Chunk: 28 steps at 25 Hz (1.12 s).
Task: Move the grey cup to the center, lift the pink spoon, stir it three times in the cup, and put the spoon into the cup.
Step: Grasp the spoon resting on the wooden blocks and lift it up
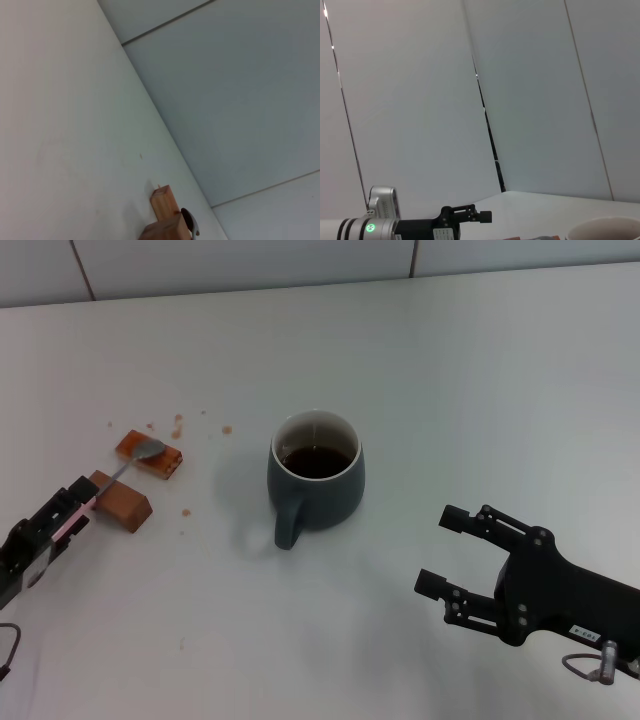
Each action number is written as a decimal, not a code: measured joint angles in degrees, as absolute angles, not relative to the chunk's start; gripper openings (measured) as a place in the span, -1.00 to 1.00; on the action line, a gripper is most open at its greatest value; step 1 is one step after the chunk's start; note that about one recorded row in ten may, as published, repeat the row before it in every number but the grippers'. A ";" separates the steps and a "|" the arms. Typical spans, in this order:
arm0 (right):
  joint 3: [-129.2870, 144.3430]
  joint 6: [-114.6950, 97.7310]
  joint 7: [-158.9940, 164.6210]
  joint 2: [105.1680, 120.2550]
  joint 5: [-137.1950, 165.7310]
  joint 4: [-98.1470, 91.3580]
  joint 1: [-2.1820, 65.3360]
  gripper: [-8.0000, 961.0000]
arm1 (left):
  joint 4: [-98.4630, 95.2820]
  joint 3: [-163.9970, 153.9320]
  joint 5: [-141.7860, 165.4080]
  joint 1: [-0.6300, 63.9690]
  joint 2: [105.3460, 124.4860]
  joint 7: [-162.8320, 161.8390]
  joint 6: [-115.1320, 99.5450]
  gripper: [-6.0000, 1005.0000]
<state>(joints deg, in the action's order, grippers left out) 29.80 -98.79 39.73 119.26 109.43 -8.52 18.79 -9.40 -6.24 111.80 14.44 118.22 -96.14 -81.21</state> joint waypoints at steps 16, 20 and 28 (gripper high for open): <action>29.79 -98.88 39.83 119.20 109.43 -8.67 19.45 0.70 | -9.00 -6.24 111.68 14.69 118.12 -97.60 -78.48 0.30; 29.79 -98.86 40.07 119.18 109.43 -8.70 19.54 0.70 | -8.95 -6.16 111.66 14.84 118.12 -98.38 -78.33 0.24; 29.81 -98.84 40.23 119.18 109.43 -8.70 19.59 0.70 | -8.96 -6.36 111.75 14.92 118.11 -99.19 -78.45 0.11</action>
<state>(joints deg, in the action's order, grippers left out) 29.81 -98.84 40.23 119.18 109.43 -8.70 19.59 -8.96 -6.36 111.75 14.92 118.11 -99.19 -78.45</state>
